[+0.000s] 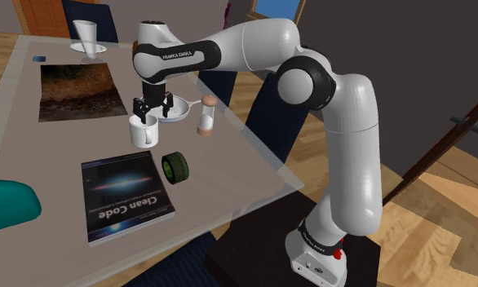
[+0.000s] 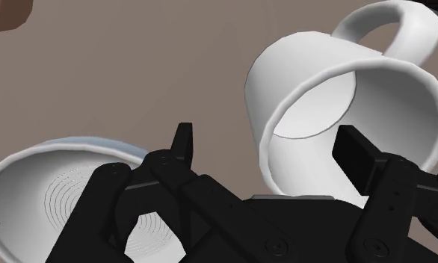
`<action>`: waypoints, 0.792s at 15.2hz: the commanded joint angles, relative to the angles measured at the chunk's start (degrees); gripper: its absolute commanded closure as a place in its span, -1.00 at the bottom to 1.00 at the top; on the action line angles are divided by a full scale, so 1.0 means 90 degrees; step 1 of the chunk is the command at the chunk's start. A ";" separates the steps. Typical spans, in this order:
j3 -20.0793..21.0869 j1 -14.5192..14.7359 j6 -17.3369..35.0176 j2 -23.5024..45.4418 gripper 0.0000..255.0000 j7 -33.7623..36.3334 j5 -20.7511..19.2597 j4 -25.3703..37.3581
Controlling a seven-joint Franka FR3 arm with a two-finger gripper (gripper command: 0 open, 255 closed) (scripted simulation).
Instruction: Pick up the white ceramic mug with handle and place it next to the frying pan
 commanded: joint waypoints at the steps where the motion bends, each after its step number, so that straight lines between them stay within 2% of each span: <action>1: 0.0001 0.0001 -0.0176 -0.0069 -1.00 -0.0001 0.0002 0.0107; 4: 0.0005 0.0004 -0.0690 -0.0215 -1.00 -0.0006 0.0007 0.0475; 12: 0.0005 0.0004 -0.0689 -0.0215 -1.00 -0.0005 0.0007 0.0475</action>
